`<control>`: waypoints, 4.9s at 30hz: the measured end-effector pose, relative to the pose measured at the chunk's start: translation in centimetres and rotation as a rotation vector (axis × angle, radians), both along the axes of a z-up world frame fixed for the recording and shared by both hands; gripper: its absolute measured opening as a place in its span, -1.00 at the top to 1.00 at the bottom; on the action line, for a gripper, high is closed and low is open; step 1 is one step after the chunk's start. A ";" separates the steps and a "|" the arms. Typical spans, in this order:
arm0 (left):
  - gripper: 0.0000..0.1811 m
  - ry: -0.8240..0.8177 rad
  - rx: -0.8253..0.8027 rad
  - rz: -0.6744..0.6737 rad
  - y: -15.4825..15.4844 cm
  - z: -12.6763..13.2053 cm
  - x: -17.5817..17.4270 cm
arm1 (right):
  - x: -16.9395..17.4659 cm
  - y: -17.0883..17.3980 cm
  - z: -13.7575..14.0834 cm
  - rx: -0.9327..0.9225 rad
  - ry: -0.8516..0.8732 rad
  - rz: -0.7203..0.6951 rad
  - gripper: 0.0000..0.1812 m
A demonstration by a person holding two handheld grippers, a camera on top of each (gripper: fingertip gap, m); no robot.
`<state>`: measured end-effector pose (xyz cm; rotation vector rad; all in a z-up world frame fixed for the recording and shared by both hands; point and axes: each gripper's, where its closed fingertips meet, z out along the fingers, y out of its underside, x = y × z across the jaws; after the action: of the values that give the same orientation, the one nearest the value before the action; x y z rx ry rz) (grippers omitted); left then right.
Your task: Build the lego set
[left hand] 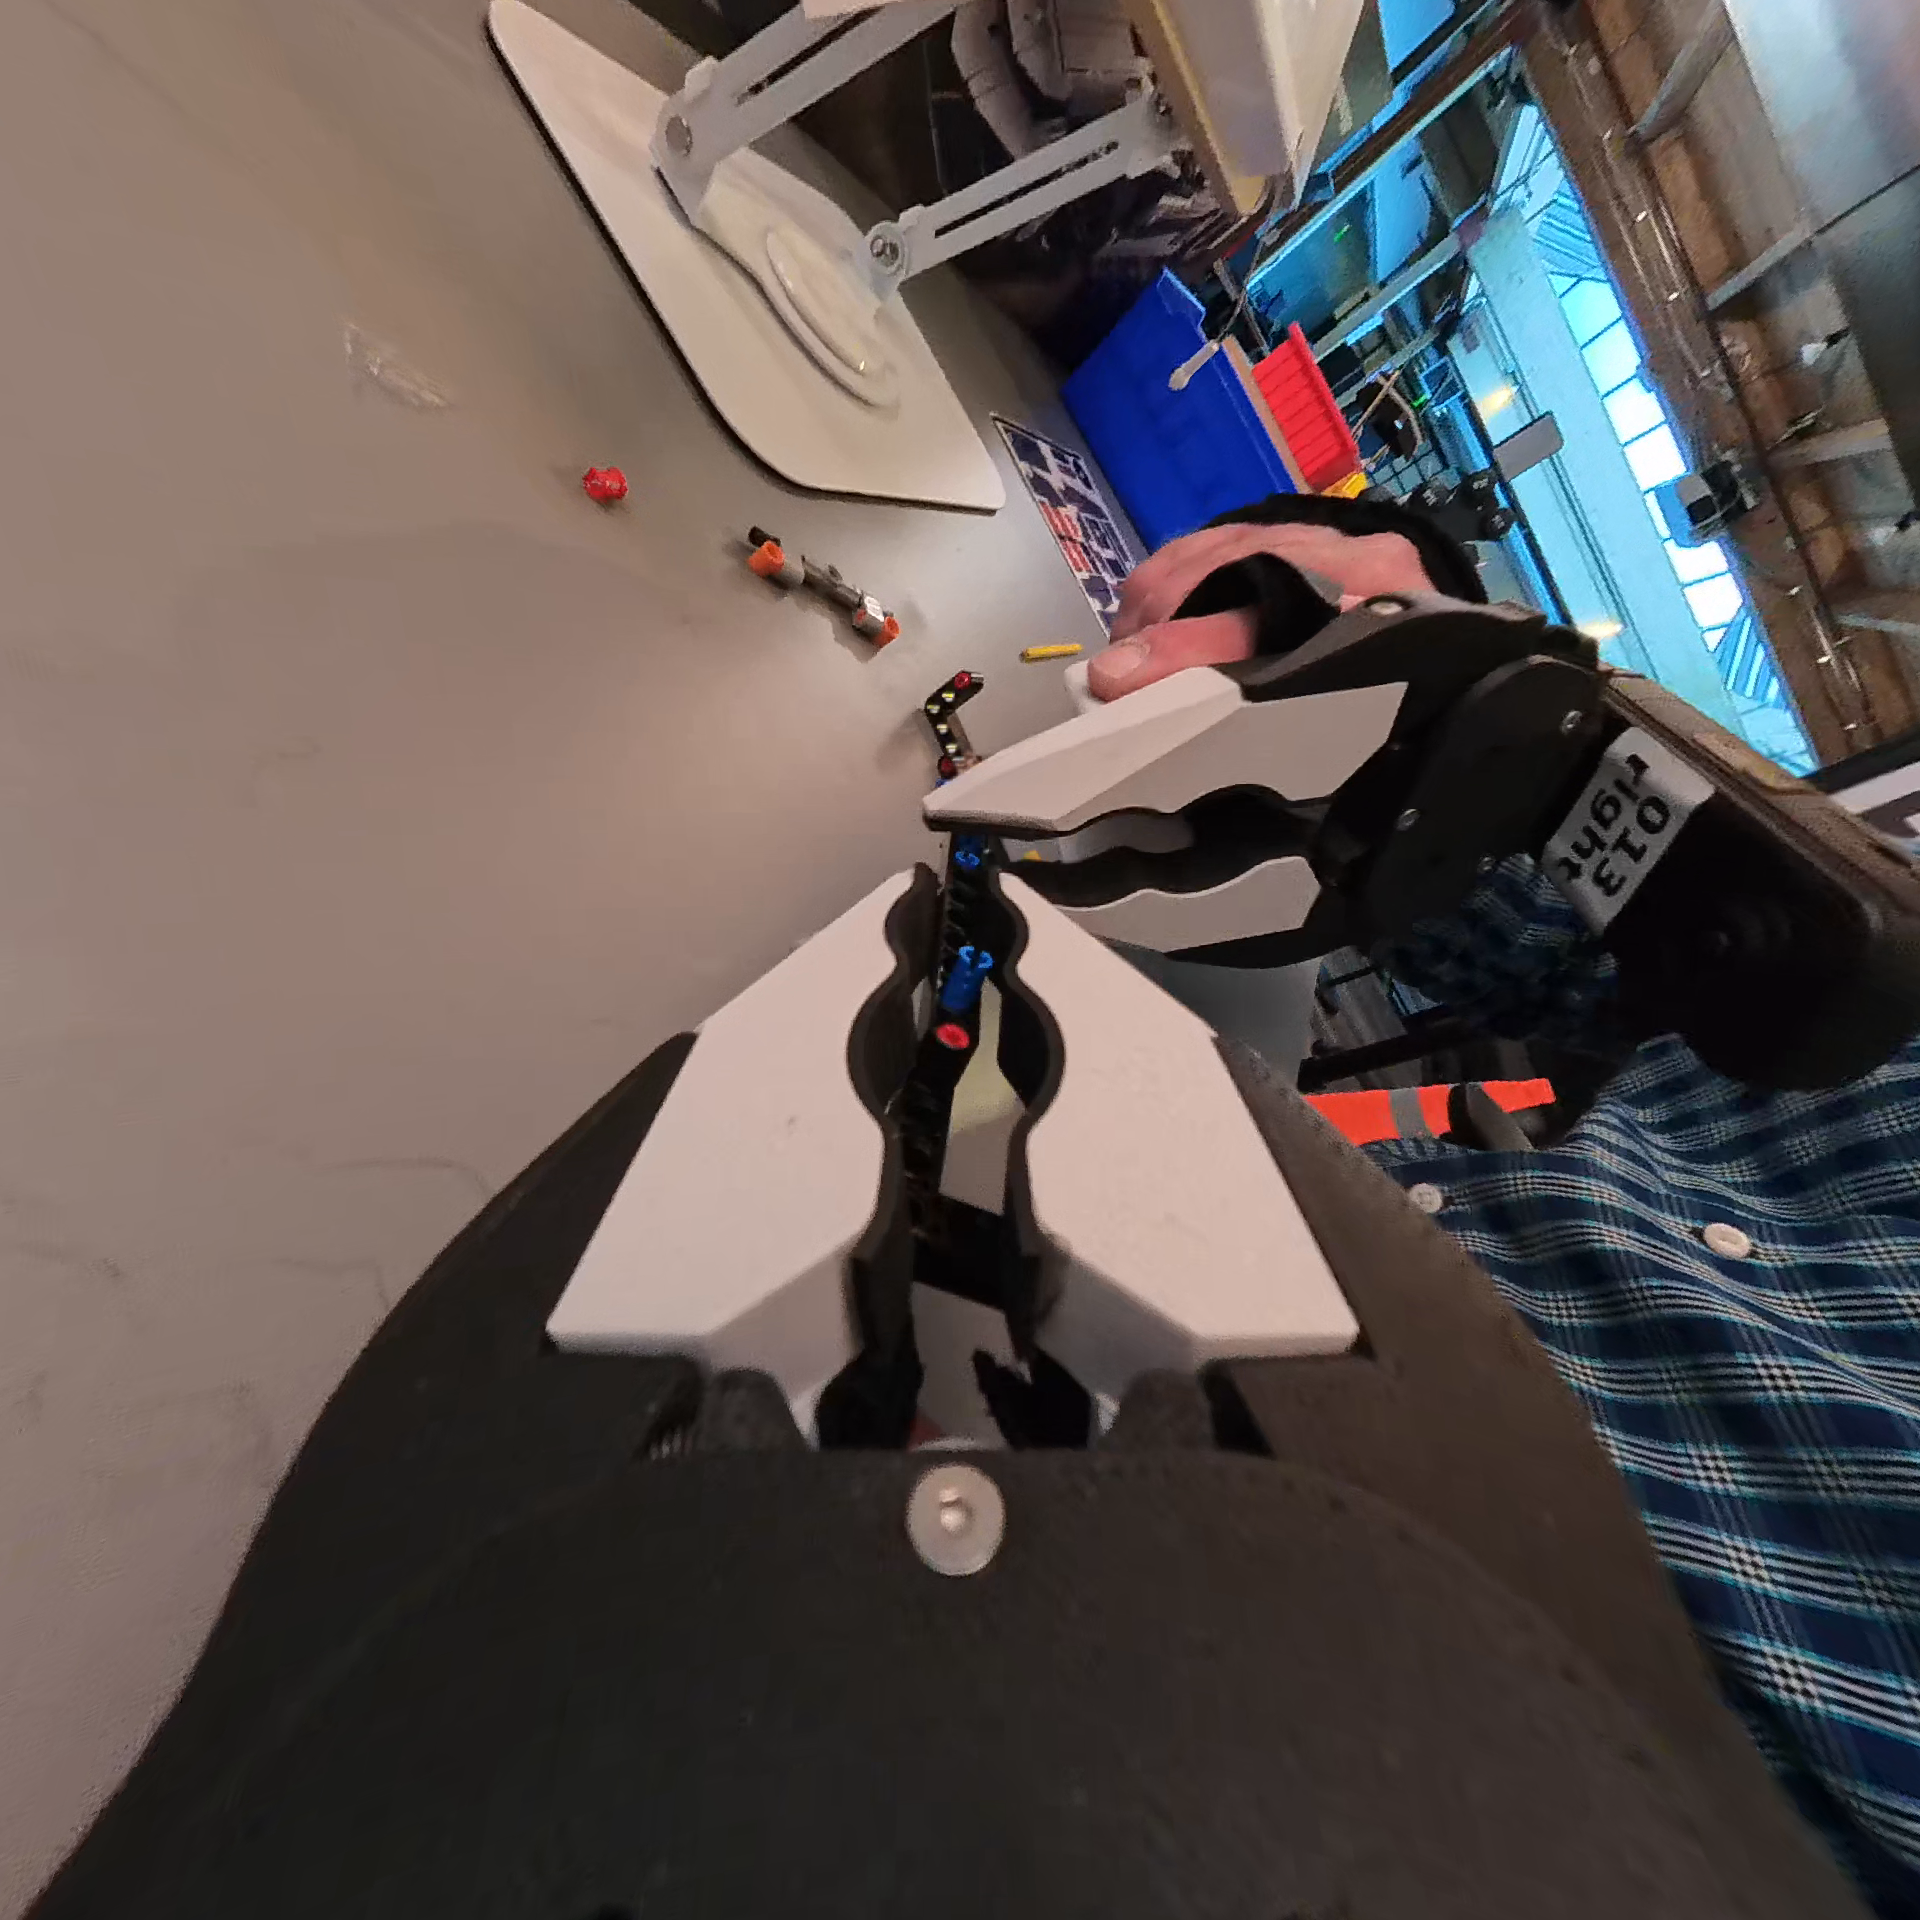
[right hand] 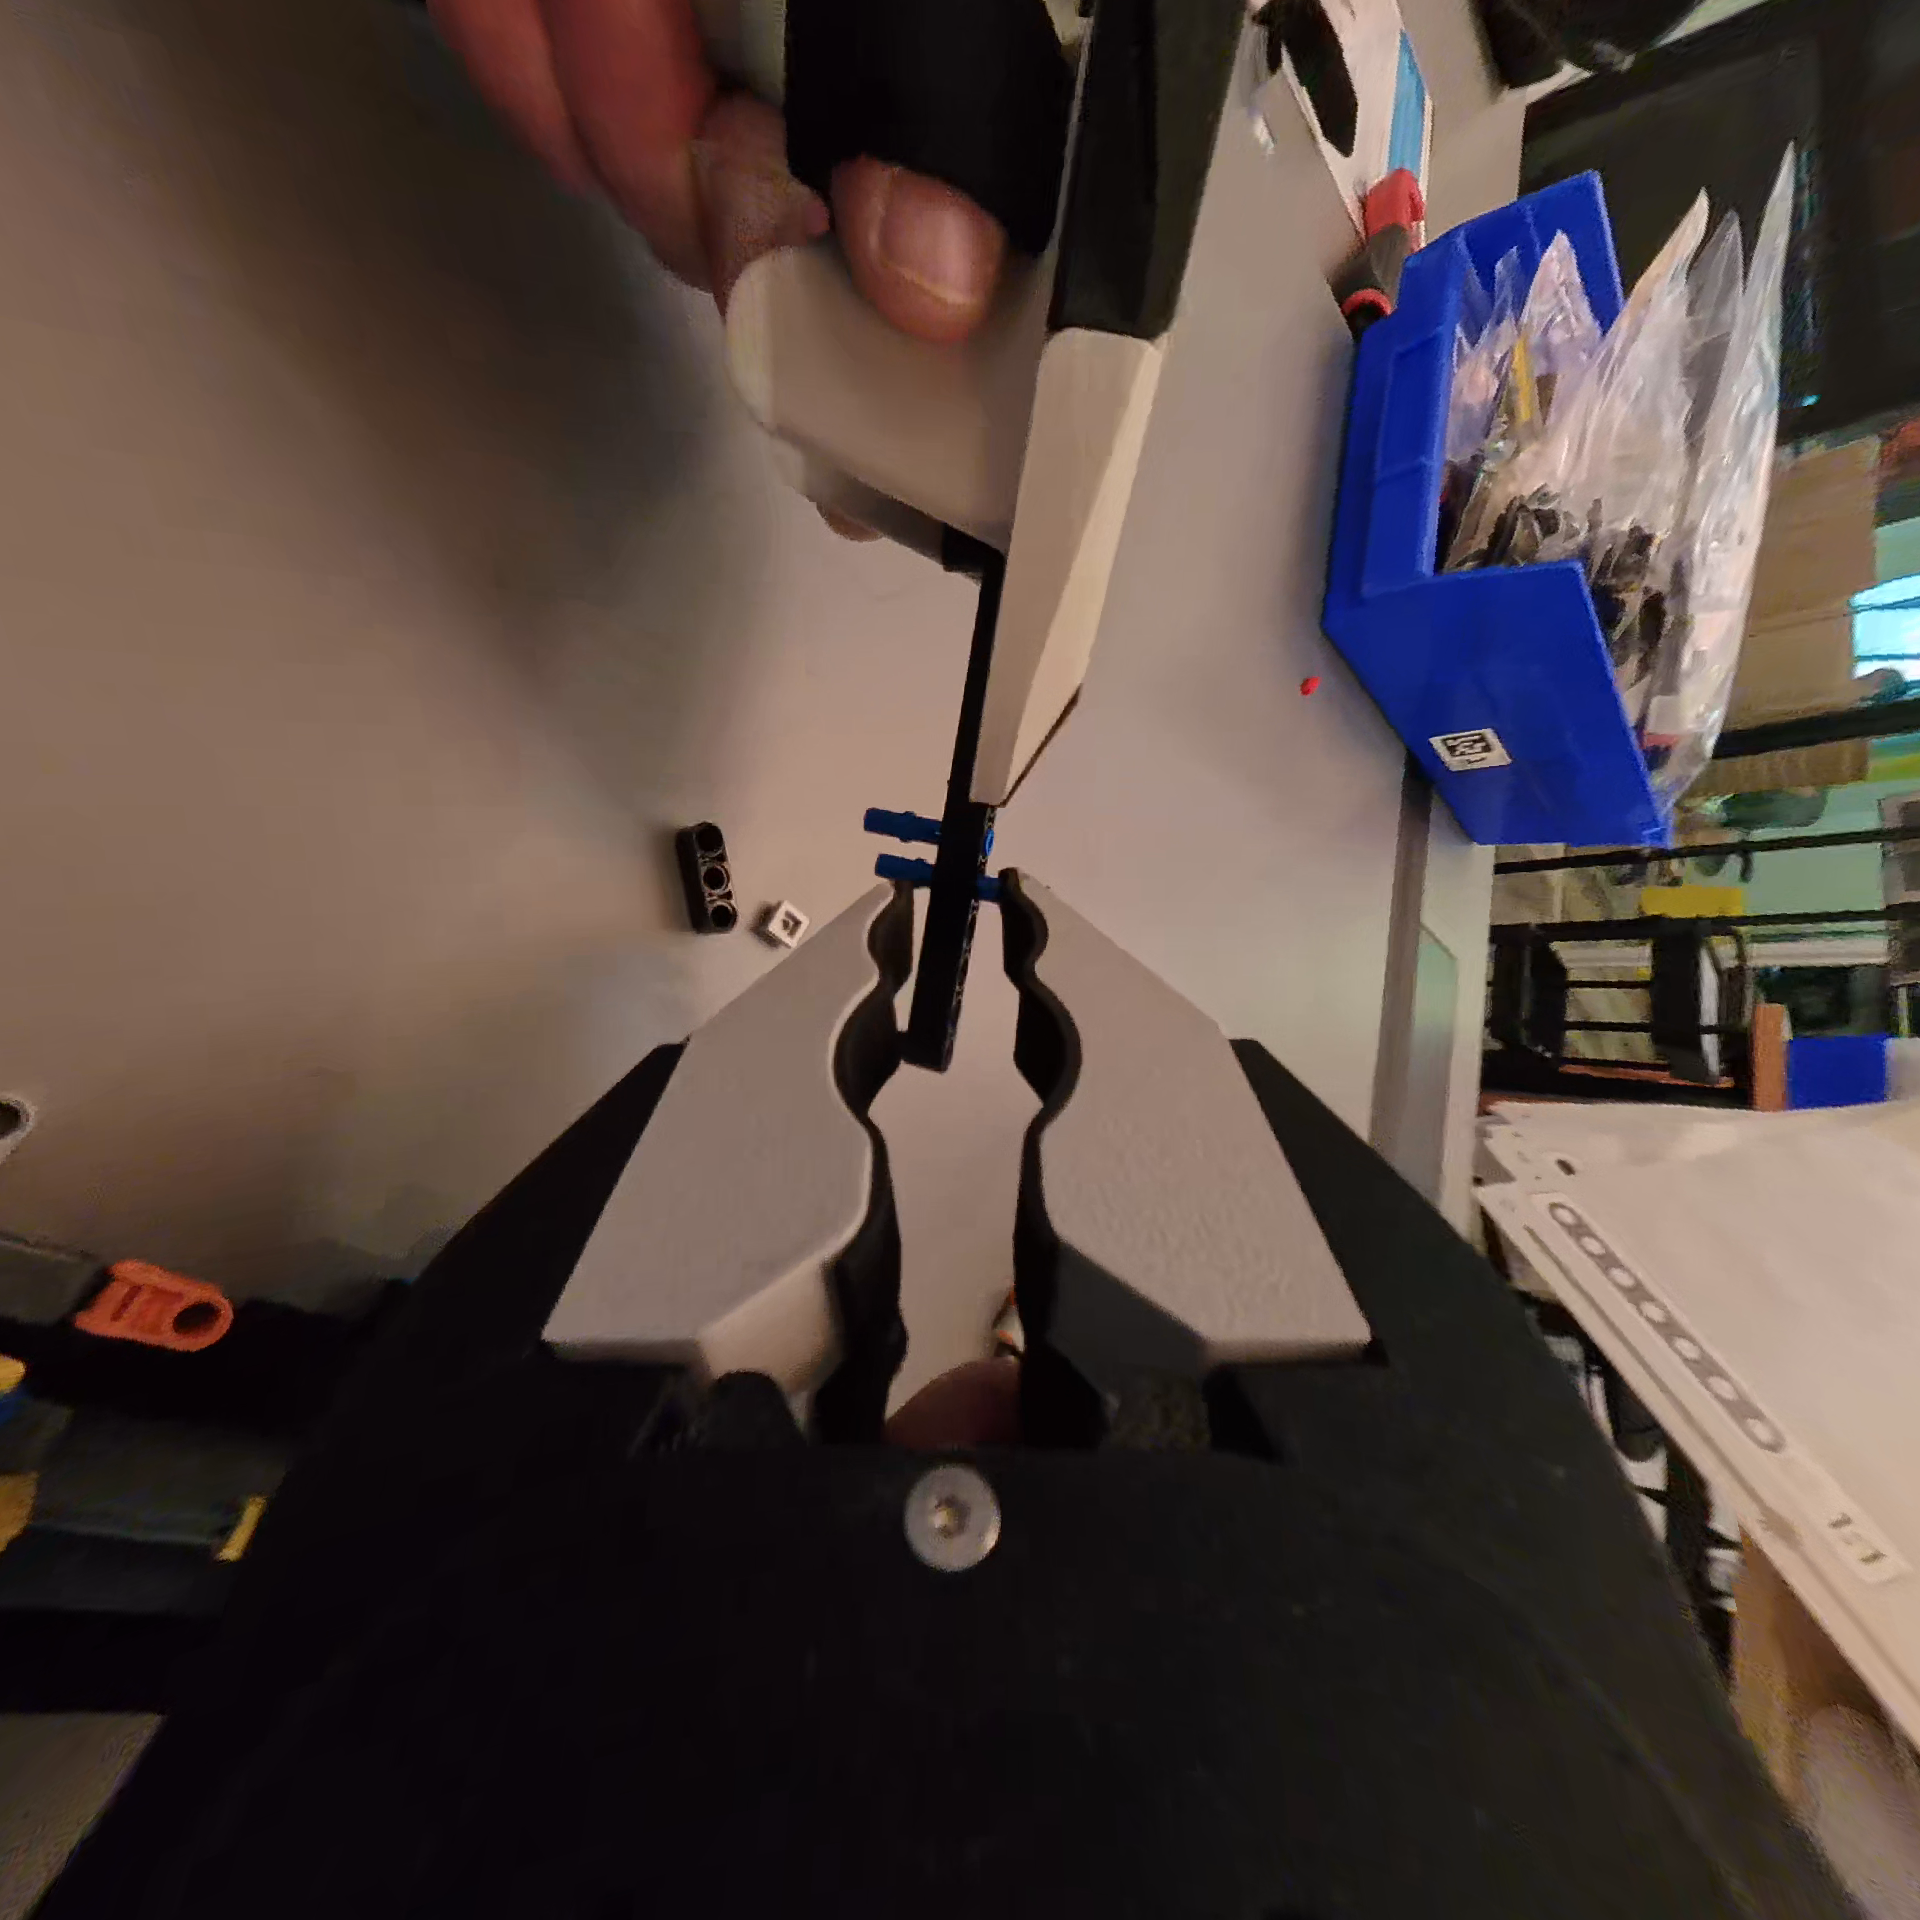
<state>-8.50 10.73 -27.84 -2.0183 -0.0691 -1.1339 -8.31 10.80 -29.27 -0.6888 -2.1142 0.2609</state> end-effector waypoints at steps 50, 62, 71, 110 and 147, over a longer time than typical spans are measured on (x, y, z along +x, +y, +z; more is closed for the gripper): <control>0.92 -0.234 0.192 0.175 0.9 5.7 -2.2 | 1.0 1.5 7.1 -0.497 0.163 -0.254 0.86; 0.92 -0.368 0.338 0.153 0.2 9.7 0.7 | 0.1 -0.3 9.9 -1.409 0.210 -0.215 0.94; 0.93 -0.396 0.438 0.185 -0.7 11.6 1.1 | 0.8 -1.3 11.8 -1.465 0.195 -0.064 0.98; 0.76 0.981 0.448 -0.361 -2.0 6.6 4.0 | 4.0 -2.1 8.9 -0.933 -0.109 -0.045 0.98; 0.94 0.853 -0.170 -0.891 -7.6 -6.5 2.2 | 8.5 0.2 0.6 -0.577 -0.275 -0.124 0.99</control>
<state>-6.27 3.13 -34.34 -2.5963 1.2971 -0.6271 0.20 11.01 -28.69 -1.2461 -2.2533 0.7609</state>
